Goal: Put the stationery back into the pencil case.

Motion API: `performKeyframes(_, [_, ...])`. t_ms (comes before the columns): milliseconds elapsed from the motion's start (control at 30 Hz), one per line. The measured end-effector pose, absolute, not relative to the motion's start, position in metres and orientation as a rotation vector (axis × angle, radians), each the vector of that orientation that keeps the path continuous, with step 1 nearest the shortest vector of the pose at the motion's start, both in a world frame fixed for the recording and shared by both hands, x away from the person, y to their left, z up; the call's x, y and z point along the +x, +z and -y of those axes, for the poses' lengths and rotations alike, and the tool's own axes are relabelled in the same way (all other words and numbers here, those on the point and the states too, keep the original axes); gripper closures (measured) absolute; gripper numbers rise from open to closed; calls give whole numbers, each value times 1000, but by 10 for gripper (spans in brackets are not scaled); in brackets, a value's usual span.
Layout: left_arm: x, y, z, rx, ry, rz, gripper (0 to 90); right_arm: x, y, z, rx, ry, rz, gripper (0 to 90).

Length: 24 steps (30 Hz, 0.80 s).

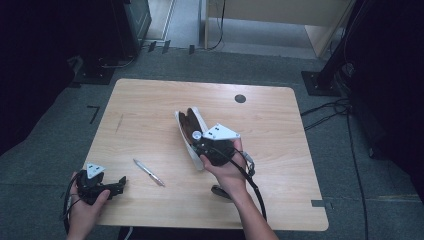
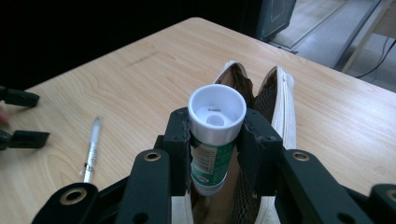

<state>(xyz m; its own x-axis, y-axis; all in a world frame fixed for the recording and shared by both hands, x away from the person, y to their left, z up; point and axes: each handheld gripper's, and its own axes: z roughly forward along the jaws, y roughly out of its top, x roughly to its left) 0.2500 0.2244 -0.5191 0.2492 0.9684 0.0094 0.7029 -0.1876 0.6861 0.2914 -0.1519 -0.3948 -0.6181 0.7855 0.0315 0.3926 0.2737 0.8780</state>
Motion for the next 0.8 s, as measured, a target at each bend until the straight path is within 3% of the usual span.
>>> performKeyframes(800, [250, -519, -224, 1962, 614, -1516, 0, 306, -406, 143, 1111, 1230, -2200, 661])
